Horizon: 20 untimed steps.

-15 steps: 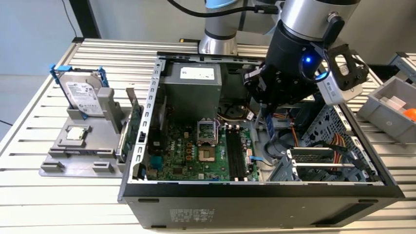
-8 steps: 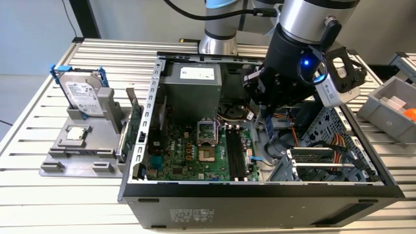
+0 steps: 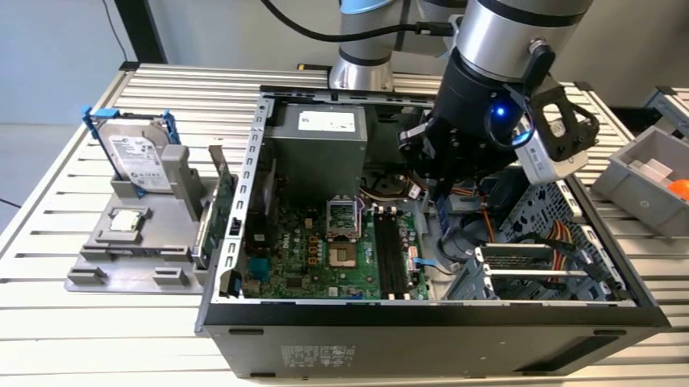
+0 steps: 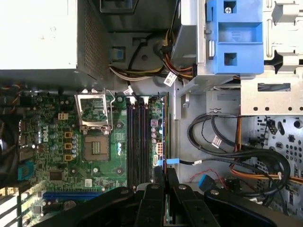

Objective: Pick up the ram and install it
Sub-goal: 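Insert the ram into the slot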

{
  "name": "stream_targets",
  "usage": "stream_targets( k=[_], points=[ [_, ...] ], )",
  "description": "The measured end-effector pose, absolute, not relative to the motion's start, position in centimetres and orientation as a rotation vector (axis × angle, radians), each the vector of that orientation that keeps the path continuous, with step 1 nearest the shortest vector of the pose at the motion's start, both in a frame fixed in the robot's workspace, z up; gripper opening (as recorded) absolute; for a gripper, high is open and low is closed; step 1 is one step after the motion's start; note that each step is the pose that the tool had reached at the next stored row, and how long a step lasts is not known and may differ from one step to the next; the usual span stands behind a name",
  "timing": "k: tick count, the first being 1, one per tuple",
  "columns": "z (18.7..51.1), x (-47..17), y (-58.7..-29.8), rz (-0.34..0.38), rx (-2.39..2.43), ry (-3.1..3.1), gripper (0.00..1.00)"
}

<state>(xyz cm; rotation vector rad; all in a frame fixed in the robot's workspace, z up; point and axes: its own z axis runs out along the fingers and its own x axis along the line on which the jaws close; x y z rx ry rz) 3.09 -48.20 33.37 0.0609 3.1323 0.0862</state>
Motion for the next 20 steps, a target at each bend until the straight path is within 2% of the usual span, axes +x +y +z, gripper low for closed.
stream_targets(
  k=[20],
  points=[
    [31.3,2.9,-48.2,0.086,0.061,3.133,0.00]
  ],
)
